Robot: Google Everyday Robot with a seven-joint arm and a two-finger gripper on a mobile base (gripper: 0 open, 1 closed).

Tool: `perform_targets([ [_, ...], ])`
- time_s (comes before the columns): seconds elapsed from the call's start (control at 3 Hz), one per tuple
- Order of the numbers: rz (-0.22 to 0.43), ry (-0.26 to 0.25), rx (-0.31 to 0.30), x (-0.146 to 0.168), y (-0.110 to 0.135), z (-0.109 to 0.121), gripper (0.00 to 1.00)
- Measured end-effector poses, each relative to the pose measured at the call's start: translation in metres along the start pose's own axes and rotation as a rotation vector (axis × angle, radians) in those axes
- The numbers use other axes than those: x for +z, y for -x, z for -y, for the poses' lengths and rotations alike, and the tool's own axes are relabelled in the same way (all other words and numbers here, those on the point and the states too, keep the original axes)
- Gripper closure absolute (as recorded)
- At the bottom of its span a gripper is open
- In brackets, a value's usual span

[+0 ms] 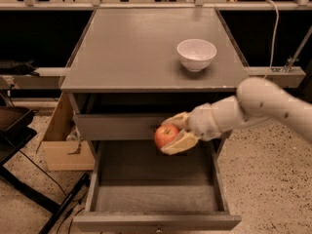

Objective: Pick apple from middle drawer and place on counter

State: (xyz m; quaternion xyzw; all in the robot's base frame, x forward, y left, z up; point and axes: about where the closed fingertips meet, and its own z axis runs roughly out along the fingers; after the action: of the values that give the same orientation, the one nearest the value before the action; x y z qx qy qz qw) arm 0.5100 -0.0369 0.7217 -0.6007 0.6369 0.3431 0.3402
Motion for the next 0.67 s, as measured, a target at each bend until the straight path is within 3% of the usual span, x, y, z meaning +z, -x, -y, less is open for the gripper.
perform_targets([
  [0.33,0.007,-0.035,-0.022,-0.067,0.076,0.018,1.0],
  [0.67,0.059,-0.098,-0.026,-0.113,0.143,0.043,1.0],
])
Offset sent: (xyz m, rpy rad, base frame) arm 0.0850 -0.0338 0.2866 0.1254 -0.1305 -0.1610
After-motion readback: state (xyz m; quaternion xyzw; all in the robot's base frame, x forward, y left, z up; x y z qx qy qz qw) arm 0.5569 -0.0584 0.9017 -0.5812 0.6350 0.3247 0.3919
